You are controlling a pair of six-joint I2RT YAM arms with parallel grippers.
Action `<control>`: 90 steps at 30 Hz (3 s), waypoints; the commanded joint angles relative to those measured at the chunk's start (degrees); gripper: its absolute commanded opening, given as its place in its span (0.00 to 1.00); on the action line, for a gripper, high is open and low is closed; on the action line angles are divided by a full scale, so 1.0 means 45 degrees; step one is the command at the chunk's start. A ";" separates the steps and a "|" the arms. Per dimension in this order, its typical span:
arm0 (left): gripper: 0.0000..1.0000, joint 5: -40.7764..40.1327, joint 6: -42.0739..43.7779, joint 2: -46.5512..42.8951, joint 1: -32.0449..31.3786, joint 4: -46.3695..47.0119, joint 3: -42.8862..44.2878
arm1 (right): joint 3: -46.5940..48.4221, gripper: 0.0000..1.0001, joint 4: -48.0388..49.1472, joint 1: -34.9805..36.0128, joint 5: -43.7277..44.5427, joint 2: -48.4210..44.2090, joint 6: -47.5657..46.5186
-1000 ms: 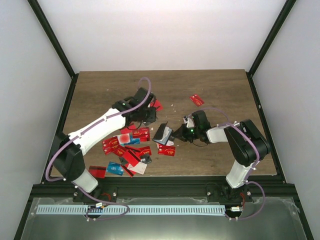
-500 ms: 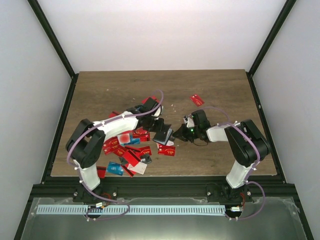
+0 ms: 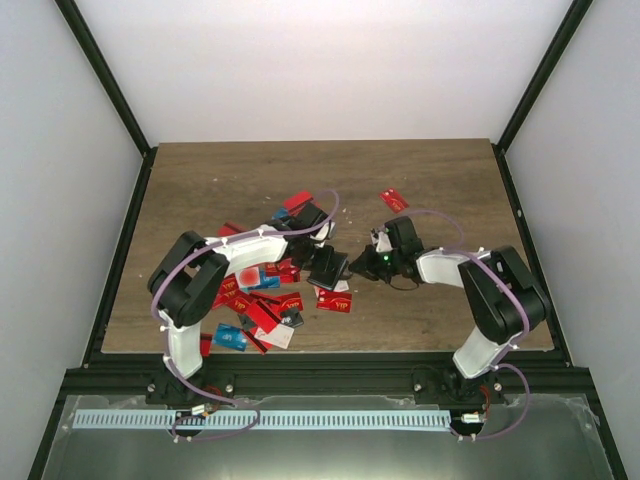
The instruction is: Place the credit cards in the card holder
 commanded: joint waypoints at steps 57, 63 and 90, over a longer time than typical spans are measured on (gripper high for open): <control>0.27 0.1246 -0.0112 -0.1236 0.0338 0.2380 -0.1931 | 0.2101 0.39 -0.0687 0.1758 0.1985 0.1635 0.0724; 0.29 0.2004 -0.0395 -0.1706 0.0797 0.2981 -0.2258 | 0.1642 0.40 -0.0081 0.1575 0.1596 0.1610 0.0803; 0.30 0.3299 -0.2999 -0.0089 0.0767 0.5730 -0.1918 | 0.0396 0.19 0.1841 0.0943 0.0348 0.1947 0.1131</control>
